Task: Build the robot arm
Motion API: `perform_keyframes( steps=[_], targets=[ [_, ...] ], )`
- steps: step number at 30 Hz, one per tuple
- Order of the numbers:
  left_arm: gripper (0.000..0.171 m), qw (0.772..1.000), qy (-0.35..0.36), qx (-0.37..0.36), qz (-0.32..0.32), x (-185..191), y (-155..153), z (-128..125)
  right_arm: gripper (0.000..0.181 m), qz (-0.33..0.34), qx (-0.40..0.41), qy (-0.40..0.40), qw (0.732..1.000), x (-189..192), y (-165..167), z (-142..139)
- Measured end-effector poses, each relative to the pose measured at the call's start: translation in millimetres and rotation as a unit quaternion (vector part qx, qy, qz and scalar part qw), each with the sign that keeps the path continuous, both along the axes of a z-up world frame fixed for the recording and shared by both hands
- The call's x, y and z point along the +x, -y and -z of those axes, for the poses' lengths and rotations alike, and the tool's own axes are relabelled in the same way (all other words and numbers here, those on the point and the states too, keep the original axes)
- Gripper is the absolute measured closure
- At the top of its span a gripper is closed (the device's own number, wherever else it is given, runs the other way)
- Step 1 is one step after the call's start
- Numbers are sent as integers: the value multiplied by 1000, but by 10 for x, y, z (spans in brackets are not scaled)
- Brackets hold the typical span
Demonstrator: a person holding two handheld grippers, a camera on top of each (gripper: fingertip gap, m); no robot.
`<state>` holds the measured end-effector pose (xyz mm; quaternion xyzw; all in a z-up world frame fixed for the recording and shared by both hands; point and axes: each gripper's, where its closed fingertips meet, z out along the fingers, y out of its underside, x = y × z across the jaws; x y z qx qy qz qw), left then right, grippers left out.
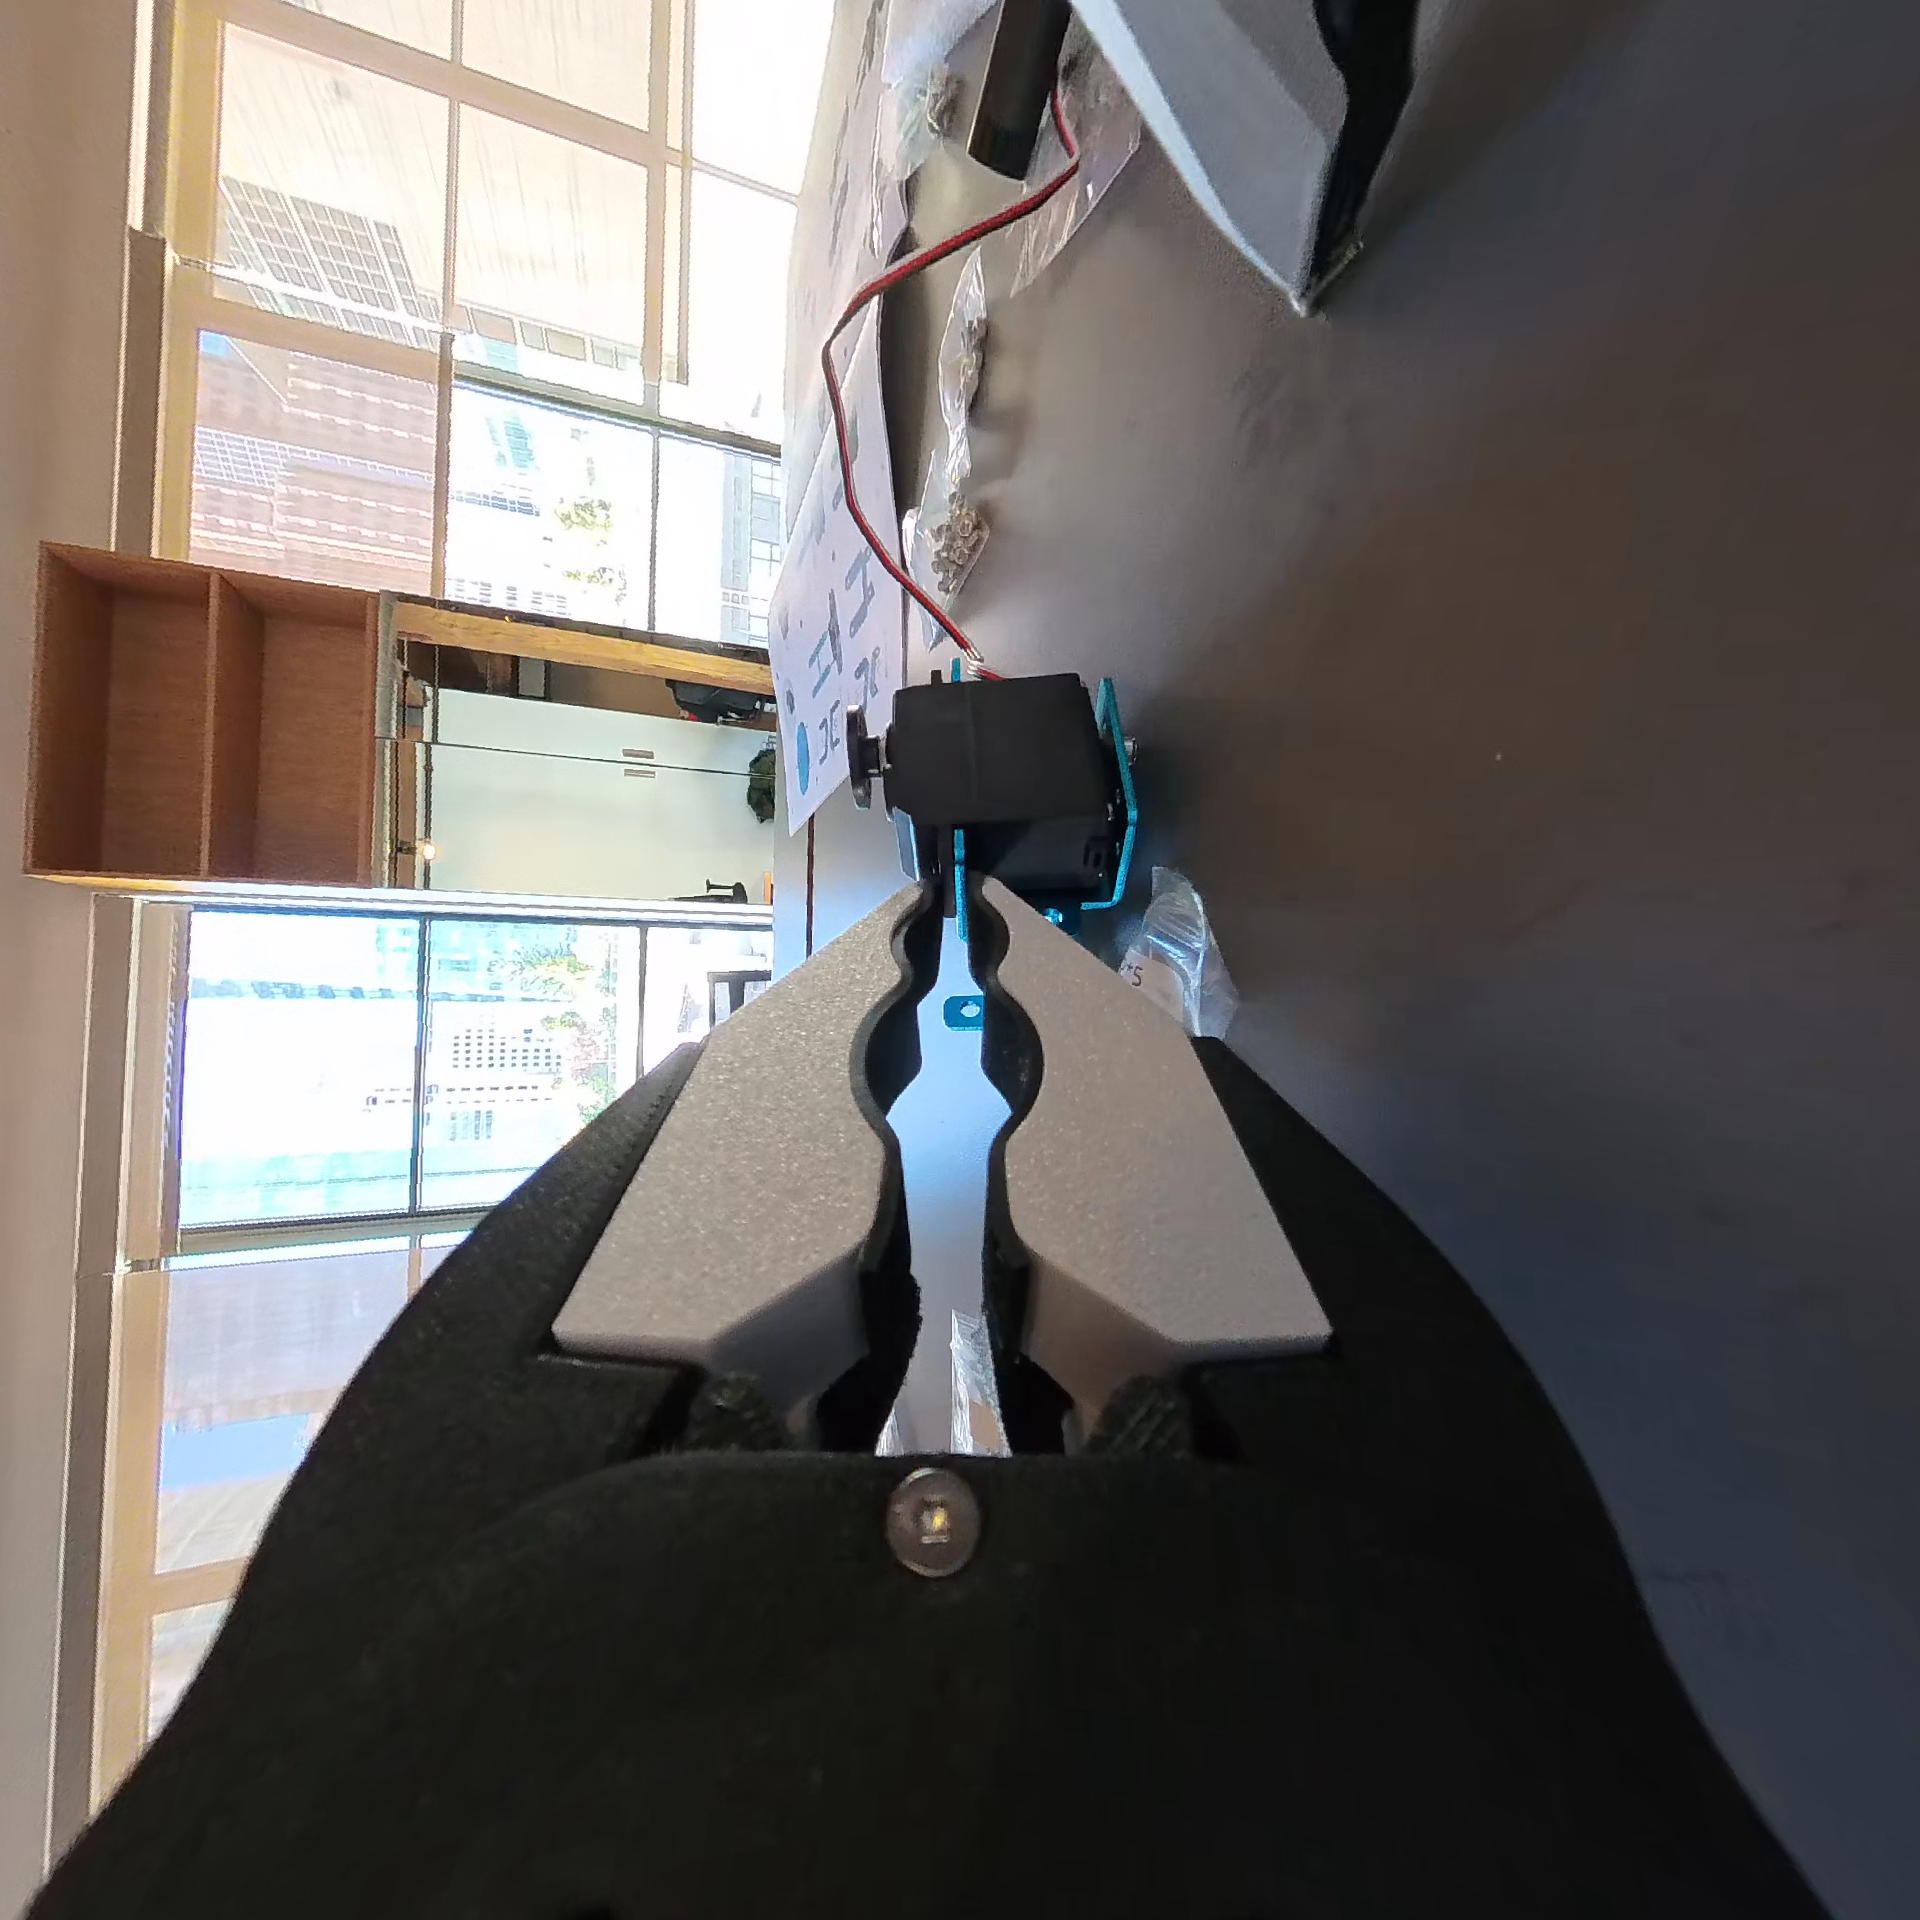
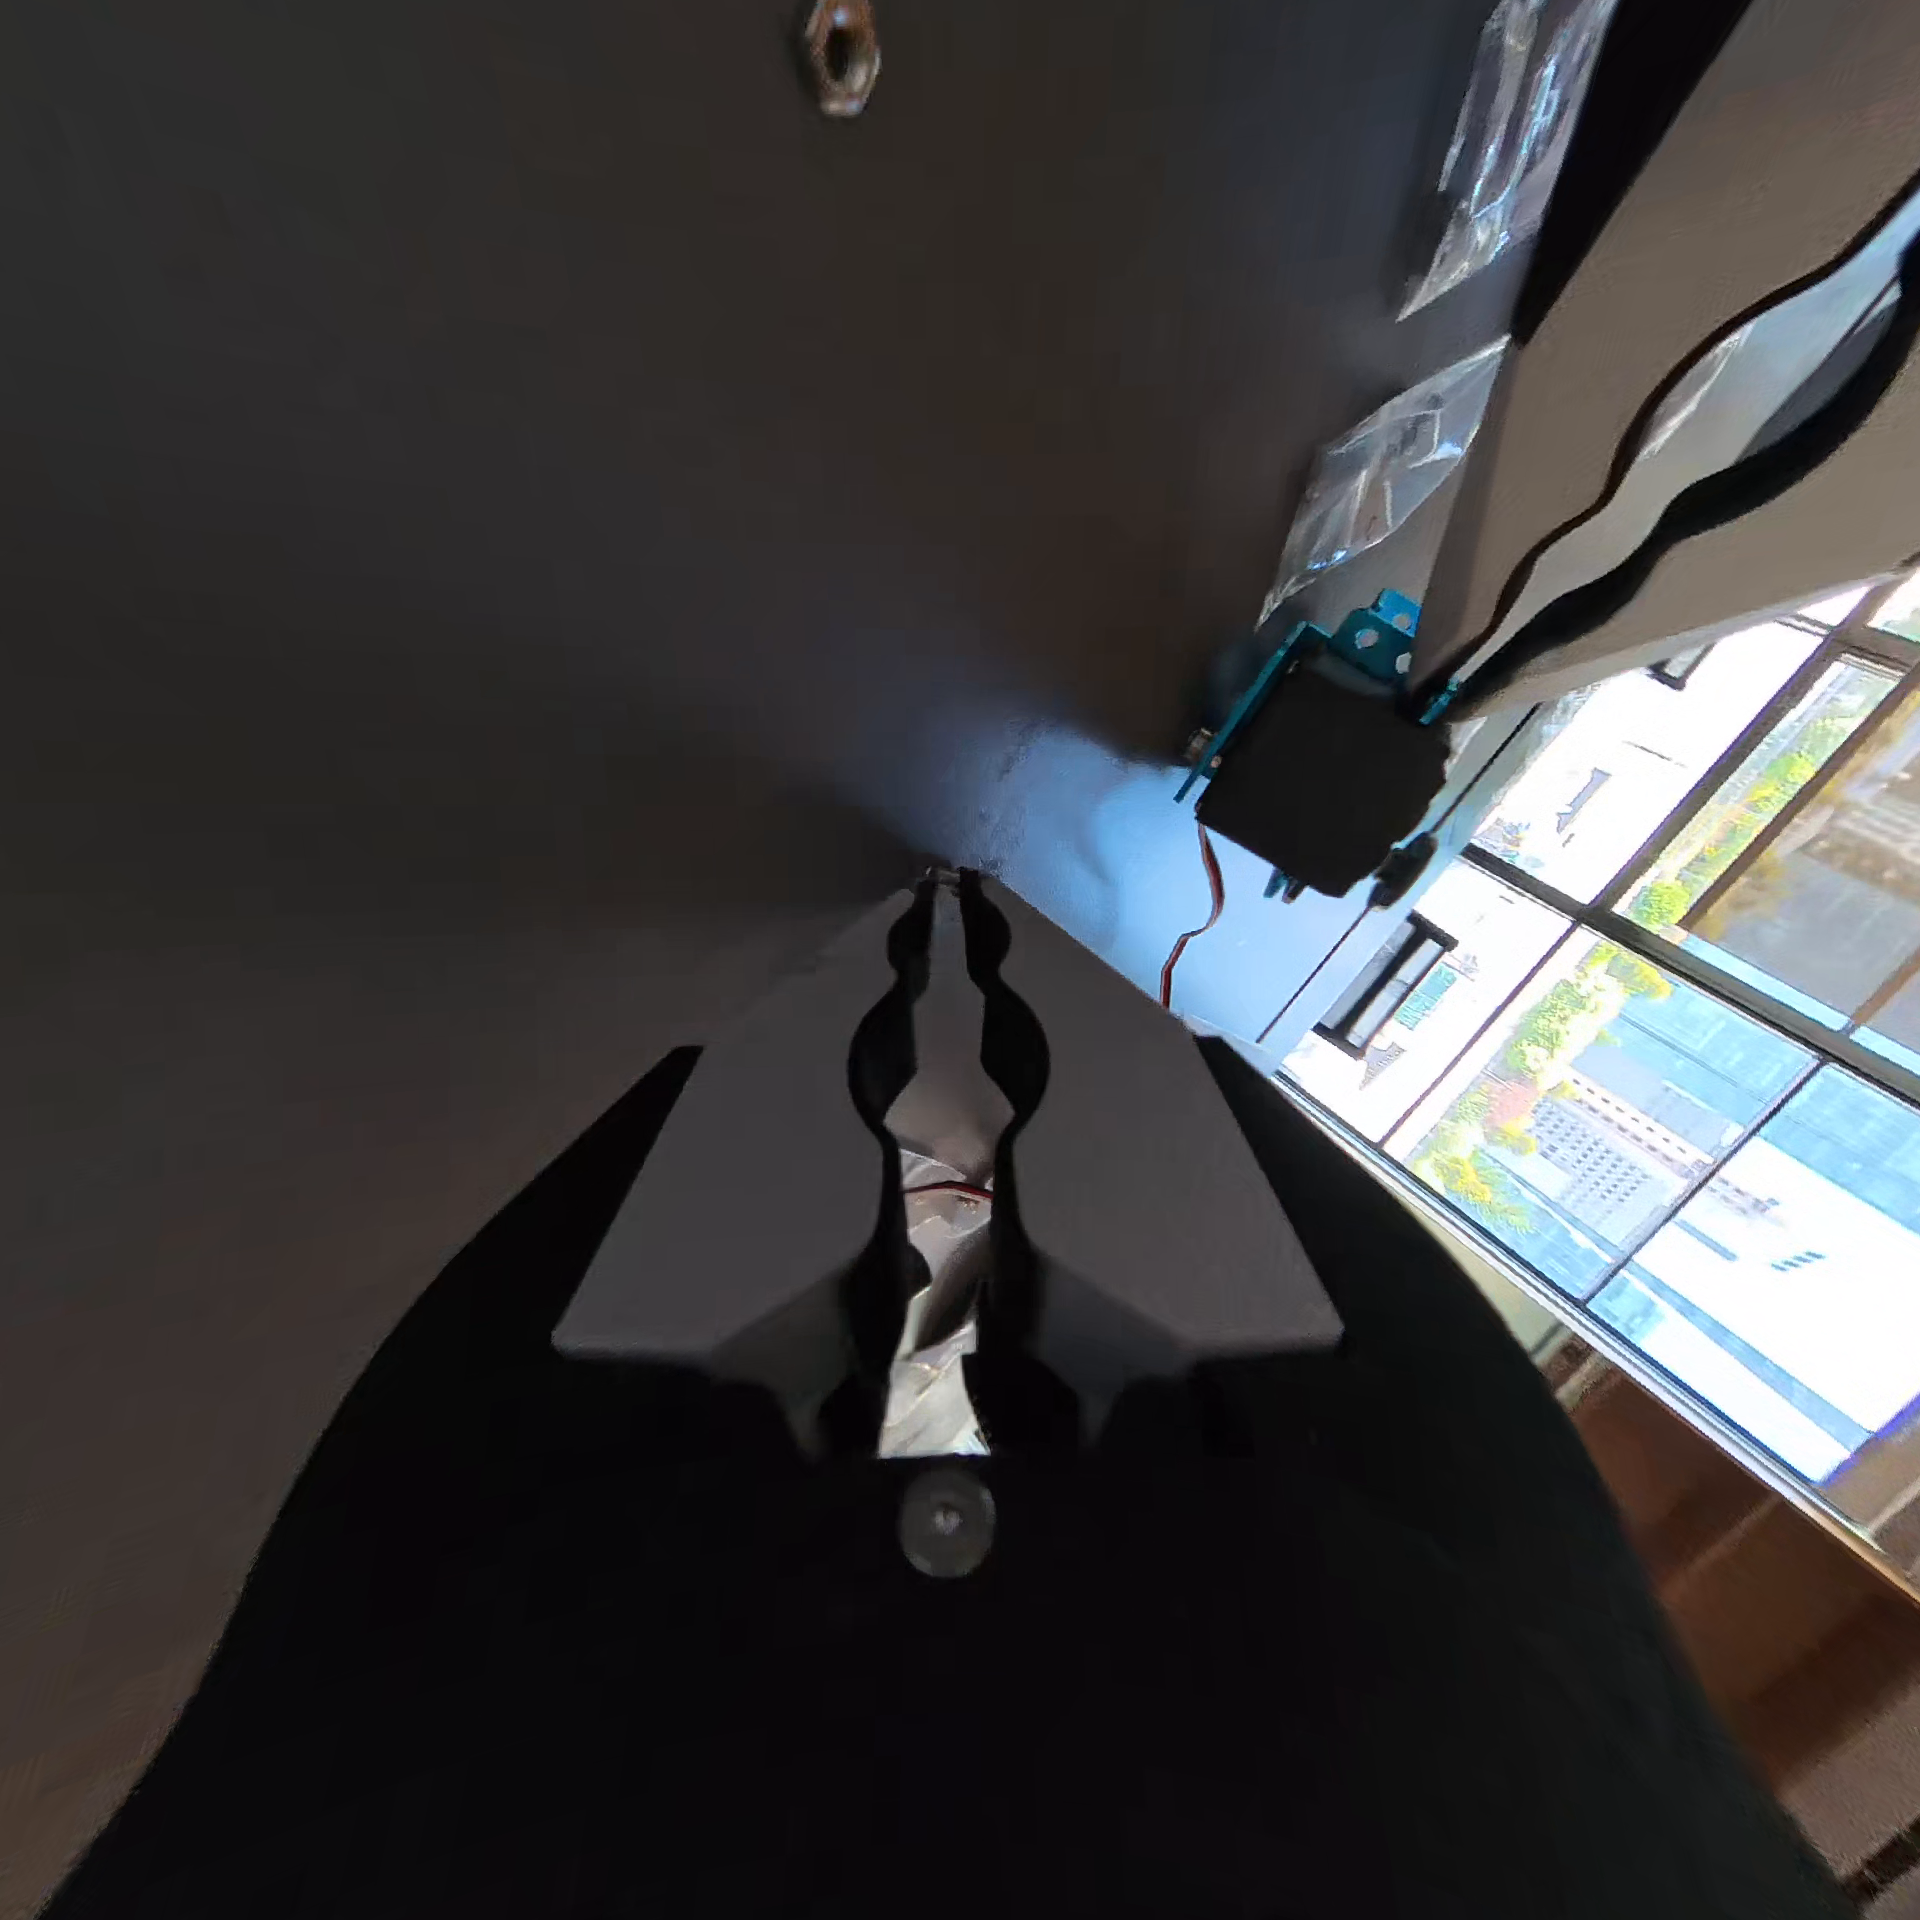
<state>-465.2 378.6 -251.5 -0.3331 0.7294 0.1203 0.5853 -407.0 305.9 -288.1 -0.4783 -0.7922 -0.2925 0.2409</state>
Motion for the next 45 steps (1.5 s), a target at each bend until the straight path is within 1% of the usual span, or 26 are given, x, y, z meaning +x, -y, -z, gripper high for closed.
perform_keyframes(
  steps=[2, 4, 5, 6, 7, 8, 9, 10, 11, 12, 13, 14, 16, 17, 20, 21, 23, 24, 25, 26, 28, 31, 33, 36, 39, 45],
  targets=[
    [168, 1000, 0, 1, -1, 2, -2, 1, 173, 19, -33, -33, 999, -18, 65, -9],
    [168, 1000, -1, 2, -1, 1, -3, 3, 172, 70, -91, -107, 988, -4, 116, -45],
    [168, 1000, -2, 2, -2, 0, -3, 2, 171, 103, -134, -153, 974, 15, 140, -50],
    [168, 1000, -2, 2, -2, 0, -4, 2, 170, 141, -183, -208, 951, 32, 145, -50],
    [168, 1000, -2, 2, -2, 0, -4, 1, 169, 173, -228, -265, 921, 41, 124, -57],
    [168, 1000, -2, 2, -2, 1, -3, 1, 170, 196, -267, -326, 885, 35, 75, -87],
    [168, 1000, -1, 1, -2, 4, -5, 0, 177, 224, -313, -383, 840, 23, 33, -117],
    [168, 1000, -1, 1, -3, 4, -8, 3, 178, 272, -356, -420, 789, 24, -18, -131],
    [168, 1000, -2, 2, -4, 3, -13, 6, 177, 325, -380, -441, 745, 27, -84, -145],
    [168, 1000, -2, 3, -5, 3, -14, 7, 176, 362, -395, -452, 713, 9, -112, -160],
    [168, 1000, -3, 2, -6, 1, -17, 8, 174, 390, -399, -452, 696, -10, -116, -175],
    [168, 1000, -3, 2, -7, 0, -18, 7, 172, 409, -393, -442, 695, -24, -104, -191],
    [168, 1000, -3, 2, -7, 0, -19, 7, 169, 446, -355, -410, 712, 7, -93, -206],
    [168, 1000, -3, 2, -7, 0, -19, 7, 166, 462, -344, -401, 713, 5, -88, -216],
    [168, 1000, -2, 0, -7, 4, -18, 6, 159, 491, -347, -394, 695, -90, -22, -176],
    [168, 1000, -2, 0, -7, 5, -18, 5, 158, 497, -338, -389, 698, -90, -20, -138],
    [168, 1000, -2, -1, -7, 5, -17, 6, 159, 511, -295, -375, 715, 14, -73, -59],
    [168, 1000, -2, -1, -7, 5, -17, 6, 159, 515, -297, -376, 711, 10, -64, -30],
    [168, 1000, -1, -2, -7, 4, -17, 6, 159, 521, -308, -383, 698, -17, -49, -9],
    [168, 1000, -1, -3, -7, 5, -18, 6, 160, 525, -317, -390, 688, -37, -41, 2],
    [168, 1000, -1, -3, -7, 6, -17, 5, 163, 533, -313, -393, 681, -19, -53, 7],
    [168, 1000, -1, -5, -7, 4, -17, 6, 168, 533, -303, -398, 682, -21, -74, -22],
    [168, 1000, -1, -5, -7, 4, -17, 5, 168, 534, -308, -397, 680, -45, -60, -18],
    [168, 1000, -1, -5, -7, 3, -15, 5, 169, 539, -298, -387, 687, -25, -65, 8],
    [168, 1000, -2, -4, -7, 3, -13, 4, 168, 538, -307, -392, 681, -64, -57, 12],
    [168, 1000, -2, -4, -7, 0, -11, 2, 176, 535, -300, -383, 691, -49, -55, 33]
  ],
)
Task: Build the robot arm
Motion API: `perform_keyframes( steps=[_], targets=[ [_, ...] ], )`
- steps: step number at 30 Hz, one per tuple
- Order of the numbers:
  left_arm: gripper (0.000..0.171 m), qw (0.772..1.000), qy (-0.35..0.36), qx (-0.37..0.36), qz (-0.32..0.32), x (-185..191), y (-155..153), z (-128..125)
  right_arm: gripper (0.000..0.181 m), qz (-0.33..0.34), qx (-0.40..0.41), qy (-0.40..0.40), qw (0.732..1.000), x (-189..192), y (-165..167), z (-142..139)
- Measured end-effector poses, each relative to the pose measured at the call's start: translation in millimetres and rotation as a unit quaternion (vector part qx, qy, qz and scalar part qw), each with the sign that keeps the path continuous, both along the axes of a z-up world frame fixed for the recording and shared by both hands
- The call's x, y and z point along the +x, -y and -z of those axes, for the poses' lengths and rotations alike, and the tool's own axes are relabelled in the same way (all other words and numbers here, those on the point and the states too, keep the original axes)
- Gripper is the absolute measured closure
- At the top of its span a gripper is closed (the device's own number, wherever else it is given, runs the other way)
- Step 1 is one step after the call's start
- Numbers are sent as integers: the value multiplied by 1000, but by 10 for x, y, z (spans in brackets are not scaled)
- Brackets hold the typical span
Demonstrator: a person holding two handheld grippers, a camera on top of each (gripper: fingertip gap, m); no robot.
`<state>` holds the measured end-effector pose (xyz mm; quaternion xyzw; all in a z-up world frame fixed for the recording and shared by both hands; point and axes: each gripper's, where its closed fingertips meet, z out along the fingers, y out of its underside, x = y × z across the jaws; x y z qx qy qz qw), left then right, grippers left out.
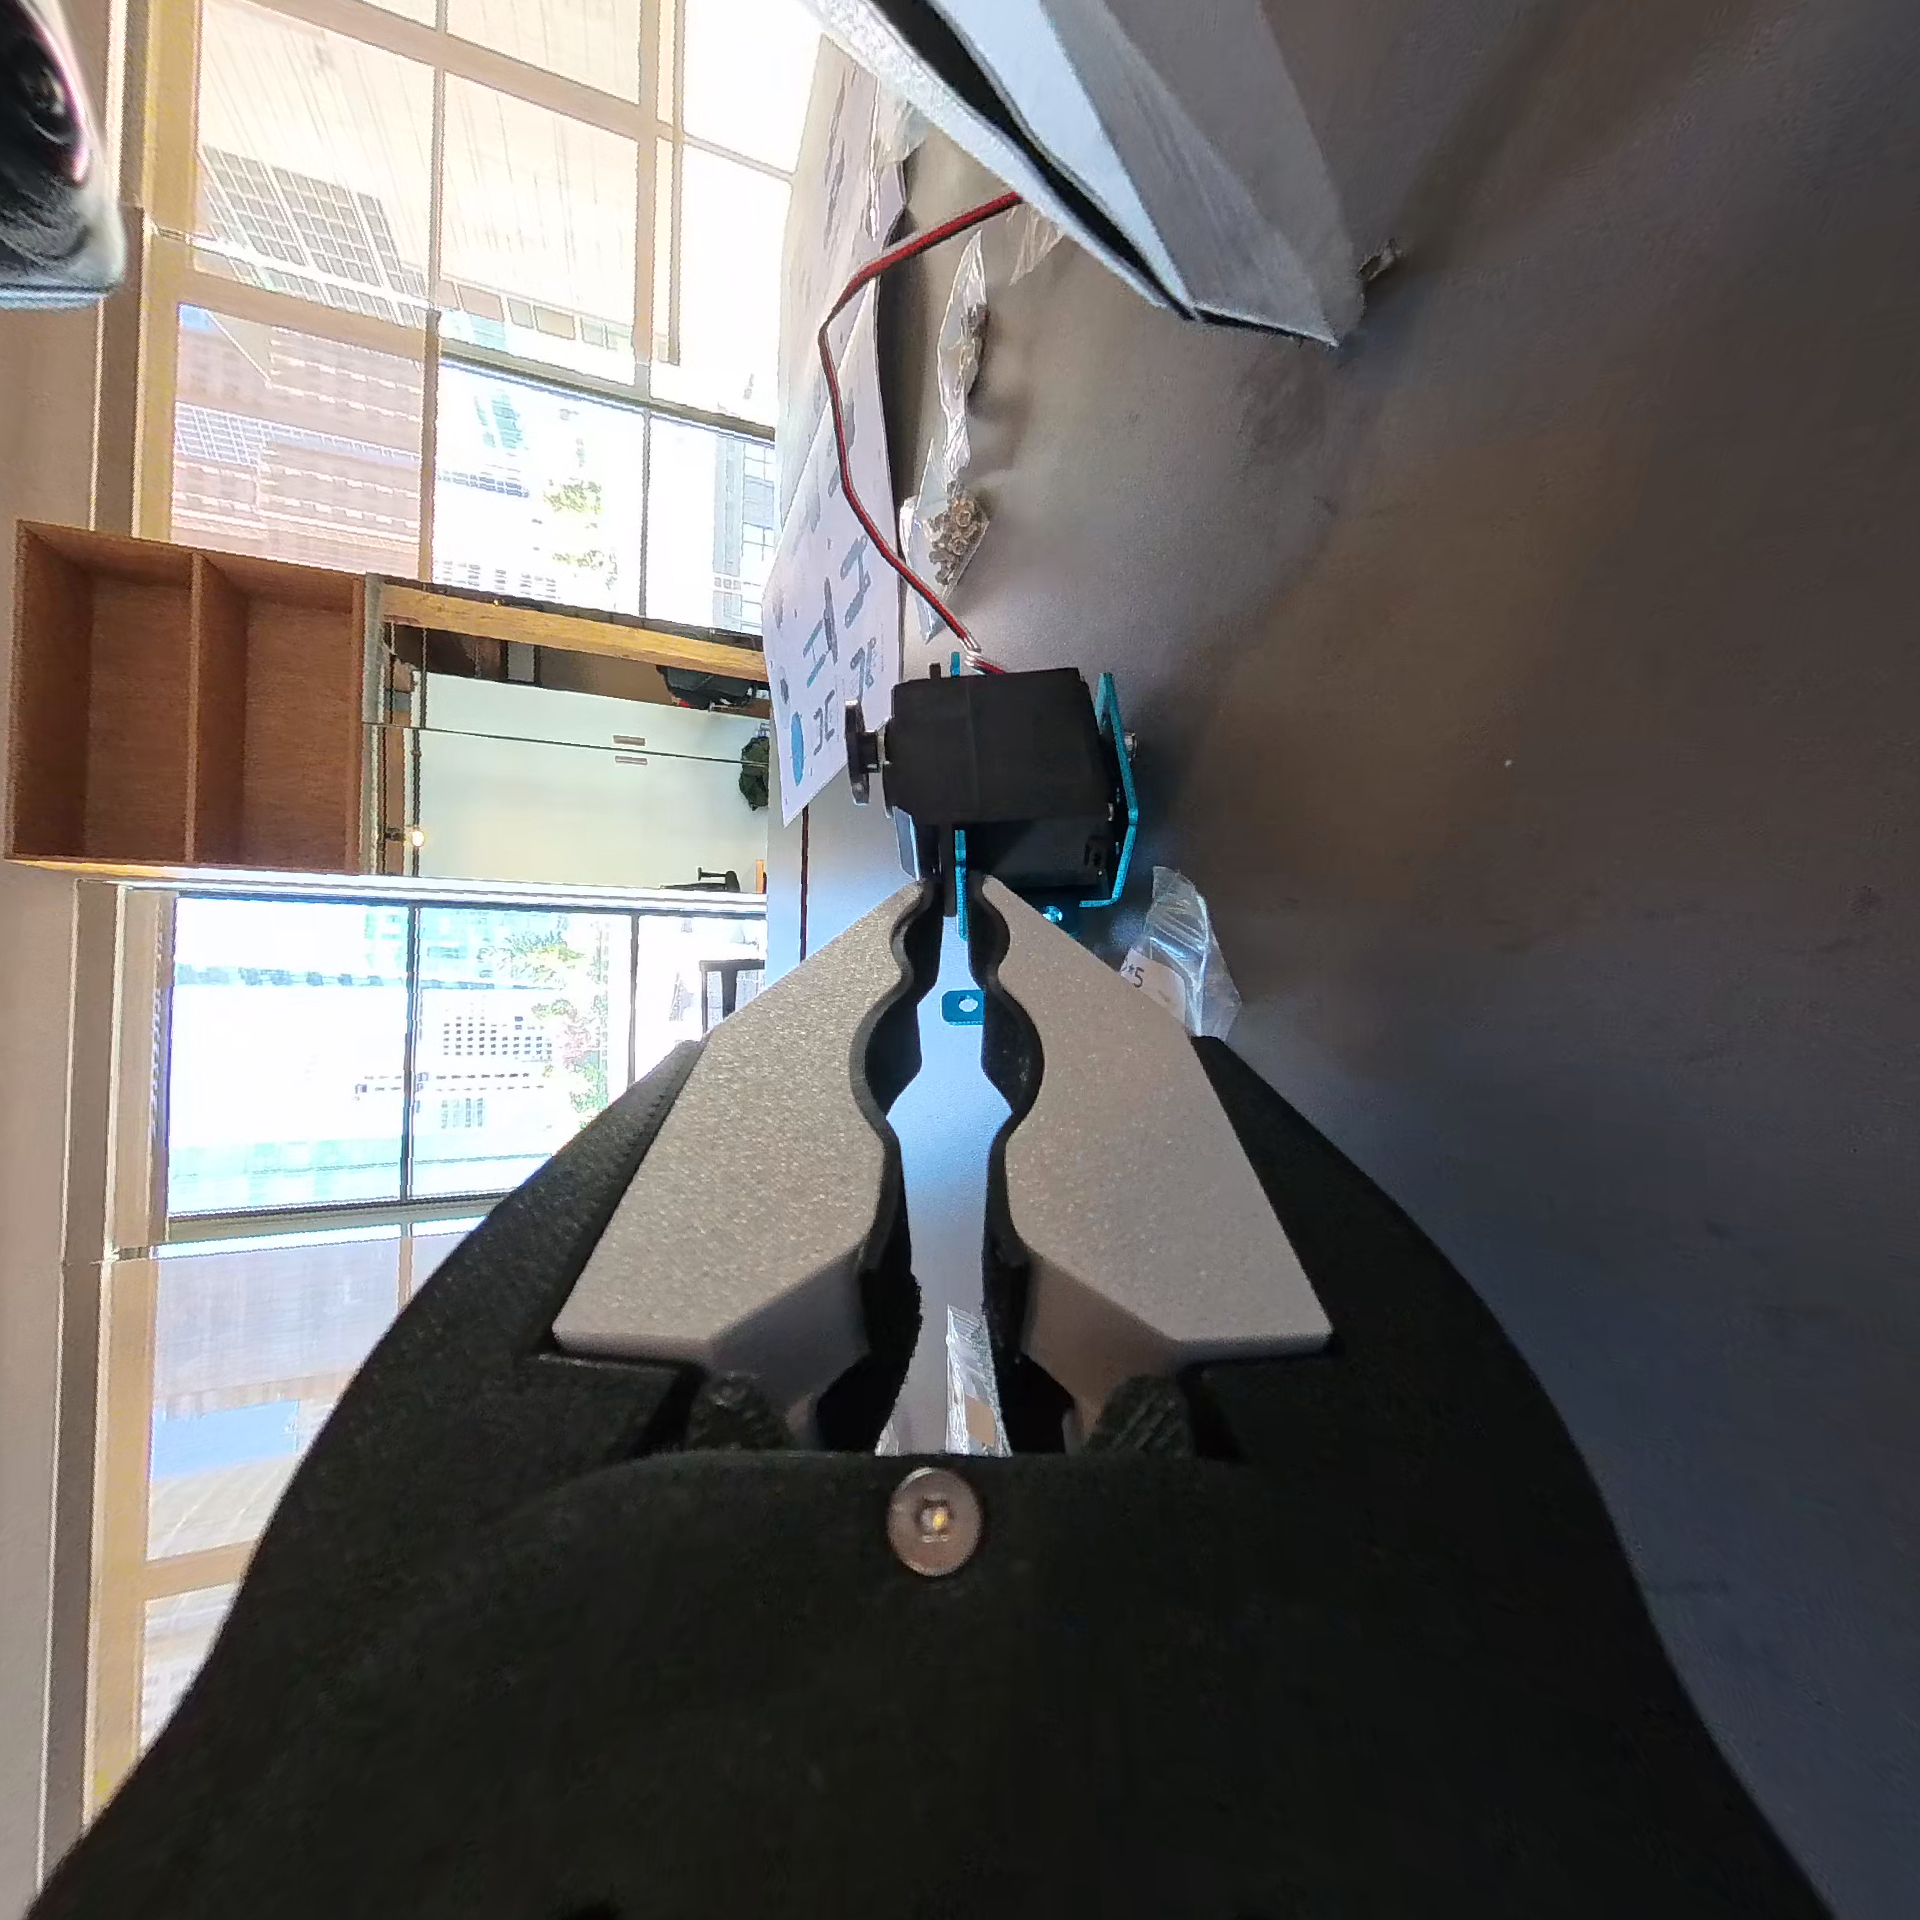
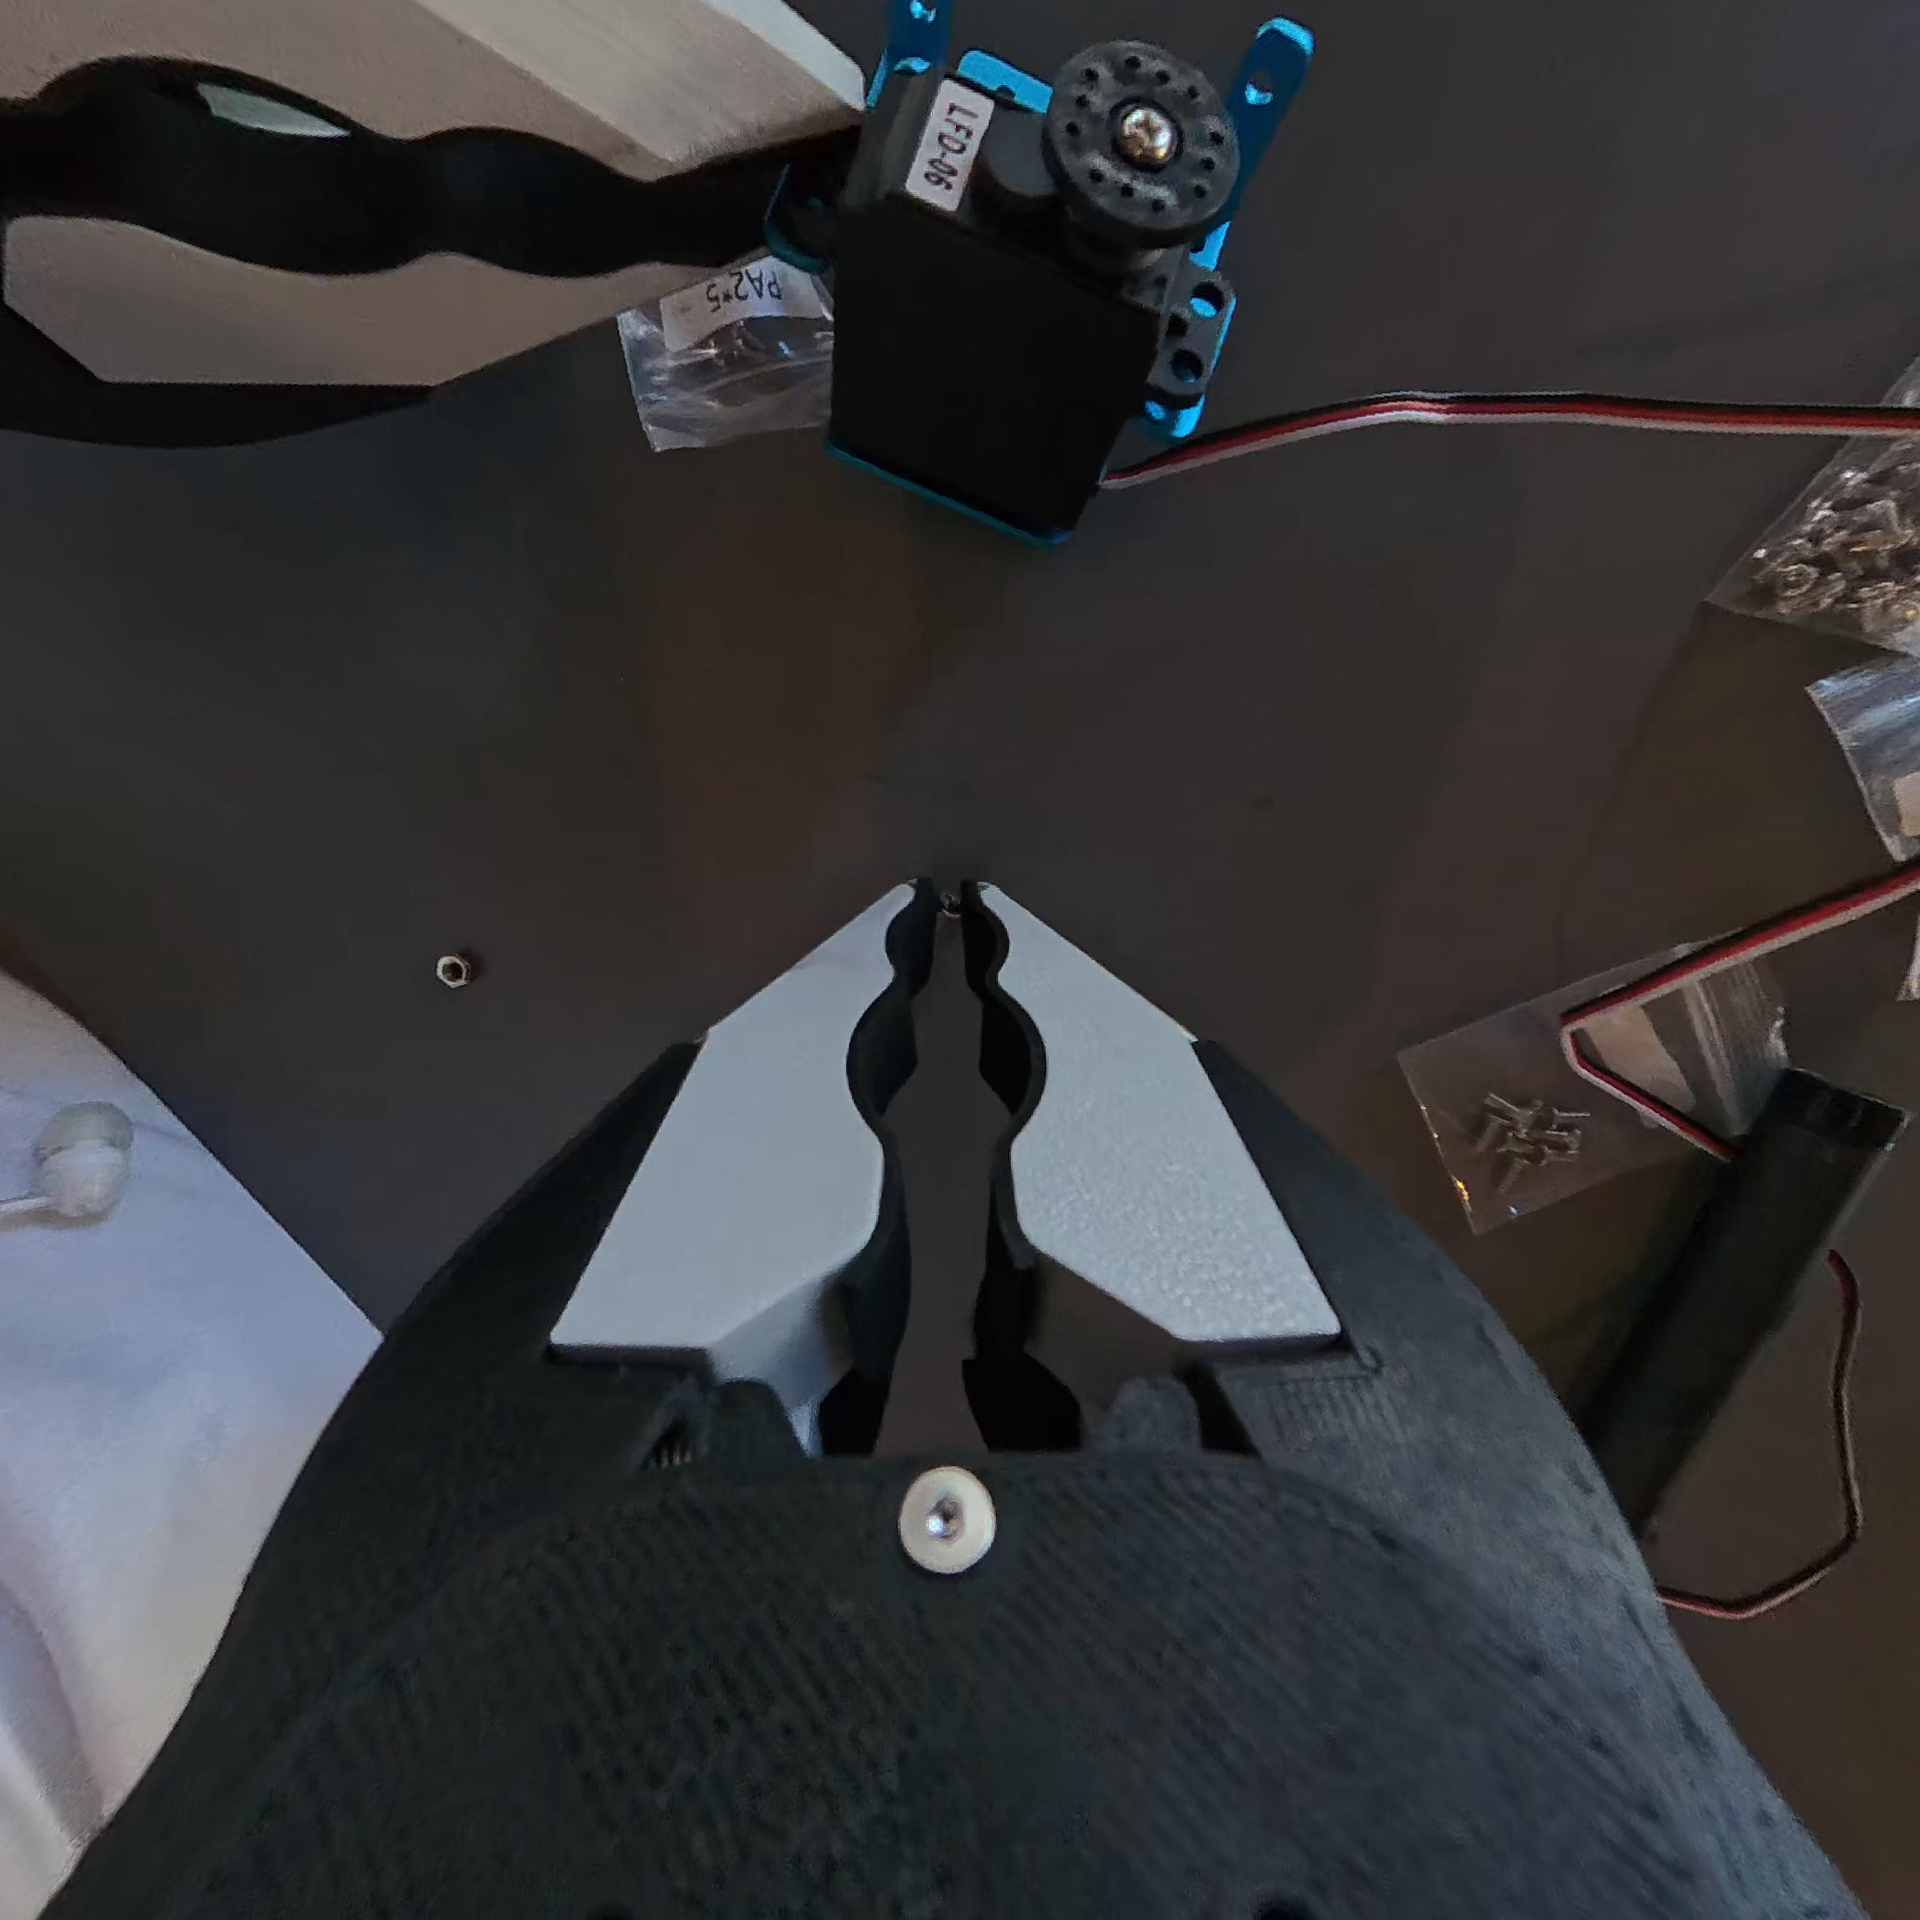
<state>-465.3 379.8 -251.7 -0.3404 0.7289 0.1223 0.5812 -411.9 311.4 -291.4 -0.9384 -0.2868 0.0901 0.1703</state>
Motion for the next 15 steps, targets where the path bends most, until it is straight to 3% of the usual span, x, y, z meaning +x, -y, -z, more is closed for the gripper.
perform_keyframes(
  steps=[8, 12, 15],
  targets=[
    [168, 1000, 0, 0, 0, -2, 1, 0, 173, 11, 6, -41, 999, 33, -32, -118],
    [168, 1000, 0, 0, 0, 0, 5, 0, 172, 59, -9, -100, 993, 98, -90, -197],
    [168, 1000, 0, 0, 0, 1, 6, 0, 168, 79, -36, -95, 992, 101, -19, -137]
  ],
)
